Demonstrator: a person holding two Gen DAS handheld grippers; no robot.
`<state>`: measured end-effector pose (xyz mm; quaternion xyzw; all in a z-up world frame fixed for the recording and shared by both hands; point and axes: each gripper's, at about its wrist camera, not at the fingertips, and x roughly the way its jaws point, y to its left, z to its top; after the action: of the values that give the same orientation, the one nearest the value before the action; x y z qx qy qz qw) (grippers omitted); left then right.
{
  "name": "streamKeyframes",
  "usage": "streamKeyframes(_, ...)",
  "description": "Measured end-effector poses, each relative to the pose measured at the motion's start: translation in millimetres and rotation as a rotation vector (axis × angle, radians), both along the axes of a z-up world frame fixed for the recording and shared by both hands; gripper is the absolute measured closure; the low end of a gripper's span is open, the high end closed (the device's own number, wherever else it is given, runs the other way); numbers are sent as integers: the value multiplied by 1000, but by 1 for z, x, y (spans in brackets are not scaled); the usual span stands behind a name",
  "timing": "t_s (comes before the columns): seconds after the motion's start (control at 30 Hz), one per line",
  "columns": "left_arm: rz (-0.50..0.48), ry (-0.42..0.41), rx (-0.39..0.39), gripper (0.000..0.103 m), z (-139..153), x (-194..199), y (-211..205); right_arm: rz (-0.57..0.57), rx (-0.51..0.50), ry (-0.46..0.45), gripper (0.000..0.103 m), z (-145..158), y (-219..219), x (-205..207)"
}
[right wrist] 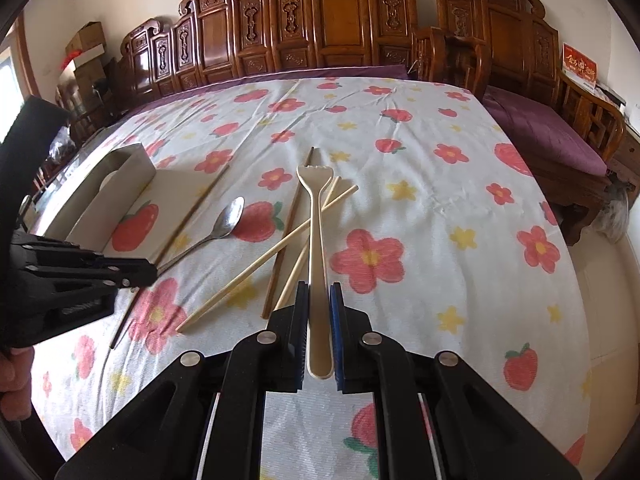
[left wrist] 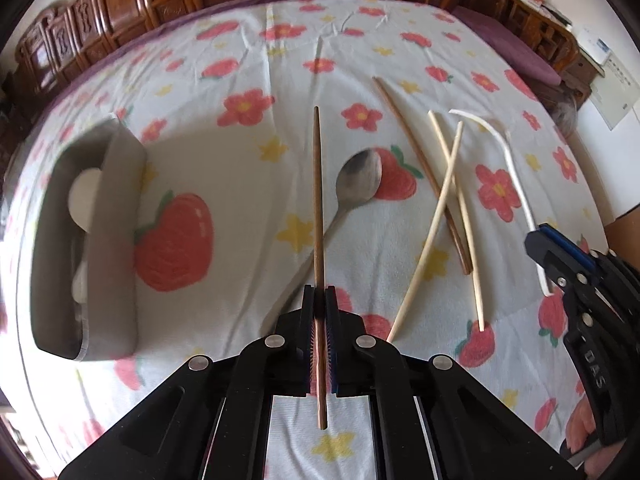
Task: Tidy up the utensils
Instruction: 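Carry the chopstick into the tray and open the left gripper while the right carries the fork over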
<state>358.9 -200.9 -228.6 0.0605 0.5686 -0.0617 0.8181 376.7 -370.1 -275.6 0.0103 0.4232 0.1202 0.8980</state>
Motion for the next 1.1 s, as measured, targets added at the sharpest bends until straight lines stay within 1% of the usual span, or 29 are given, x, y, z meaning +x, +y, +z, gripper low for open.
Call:
streamKeyframes(0.1, -23, -24, -9, 99, 11, -5, 6, -1, 18, -5, 91, 3, 0, -1)
streamKeyframes(0.2, -45, -40, -17, 99, 19, -1, 7, -3, 36, -6, 91, 6, 2, -2)
streamKeyframes(0.37, -86, -74, -26, 99, 35, 1, 15, 21, -7, -10, 91, 13, 15, -2)
streamKeyframes(0.5, -97, -95, -44, 99, 47, -2, 30, 27, -23, -18, 91, 27, 25, -2)
streamKeyframes(0.7, -94, -91, -85, 99, 59, -4, 57, 66, -29, -46, 91, 62, 51, -1)
streamKeyframes(0.87, -99, -109, -88, 99, 73, -2, 79, 108, -29, -68, 91, 89, 78, 5)
streamKeyframes(0.97, -88, -118, -93, 99, 82, 0, 100, 129, -17, -78, 91, 102, 98, 8)
streamKeyframes(1.1, -80, -135, -64, 99, 88, 0, 126, 152, -5, -82, 91, 111, 120, 10)
